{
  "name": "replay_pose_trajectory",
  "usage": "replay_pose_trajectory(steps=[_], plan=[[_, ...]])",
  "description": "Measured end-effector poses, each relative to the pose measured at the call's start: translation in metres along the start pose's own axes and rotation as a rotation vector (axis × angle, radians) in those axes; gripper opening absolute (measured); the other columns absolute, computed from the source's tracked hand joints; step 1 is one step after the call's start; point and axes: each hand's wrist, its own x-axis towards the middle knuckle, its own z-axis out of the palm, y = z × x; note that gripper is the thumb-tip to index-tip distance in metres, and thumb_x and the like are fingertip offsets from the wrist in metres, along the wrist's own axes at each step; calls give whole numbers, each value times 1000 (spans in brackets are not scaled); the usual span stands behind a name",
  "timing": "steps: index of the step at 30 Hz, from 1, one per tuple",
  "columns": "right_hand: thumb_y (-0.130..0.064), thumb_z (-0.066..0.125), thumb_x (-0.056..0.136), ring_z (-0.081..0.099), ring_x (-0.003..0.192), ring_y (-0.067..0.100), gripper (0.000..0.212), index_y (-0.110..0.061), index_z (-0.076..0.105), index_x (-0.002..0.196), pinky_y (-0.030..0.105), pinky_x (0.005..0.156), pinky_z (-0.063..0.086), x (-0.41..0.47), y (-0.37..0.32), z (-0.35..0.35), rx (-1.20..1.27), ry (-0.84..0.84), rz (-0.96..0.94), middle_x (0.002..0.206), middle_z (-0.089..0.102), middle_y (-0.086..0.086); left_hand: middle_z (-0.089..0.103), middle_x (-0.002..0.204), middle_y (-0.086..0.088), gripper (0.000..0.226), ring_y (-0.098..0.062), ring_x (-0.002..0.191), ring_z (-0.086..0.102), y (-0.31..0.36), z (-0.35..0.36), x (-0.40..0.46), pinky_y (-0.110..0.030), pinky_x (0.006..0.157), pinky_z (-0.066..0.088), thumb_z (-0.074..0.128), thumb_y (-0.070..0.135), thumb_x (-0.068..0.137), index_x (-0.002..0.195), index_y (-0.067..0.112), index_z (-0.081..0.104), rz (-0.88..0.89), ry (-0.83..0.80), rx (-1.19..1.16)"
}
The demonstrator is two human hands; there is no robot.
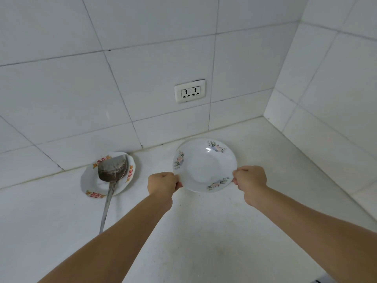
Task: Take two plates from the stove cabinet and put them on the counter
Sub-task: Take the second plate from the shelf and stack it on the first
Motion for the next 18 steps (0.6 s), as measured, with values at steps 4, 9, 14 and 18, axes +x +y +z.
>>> replay_pose_trajectory(steps=[4,9,14,18], plan=[[7,56,78,46,55,22,19,21,61,88,29,53,36,27,-5,14,-40,10,-14,64,53,15,66,62,-14,26,-26,58,69,3,16,25,-42,83,60,61,-13,80,58,1,61,-27,23,-15],[8,55,79,52,46,19,17,20,65,87,26,51,41,55,-11,27,-54,-13,24,61,58,15,66,65,-14,28,-28,61,68,4,32,49,-39,80,60,61,-13,82,57,0,61,-73,53,-51],[12,53,79,54,52,25,18,21,62,91,34,60,48,80,-13,45,-54,-44,63,66,59,18,67,66,-14,29,-28,63,68,4,42,70,-36,75,59,63,-12,83,58,2,64,-108,89,-65],[12,55,82,57,48,21,12,17,66,87,42,70,57,93,-12,54,-45,-29,72,58,60,15,68,67,-14,29,-27,64,69,5,47,81,-31,68,59,63,-11,84,58,2,64,-112,93,-64]])
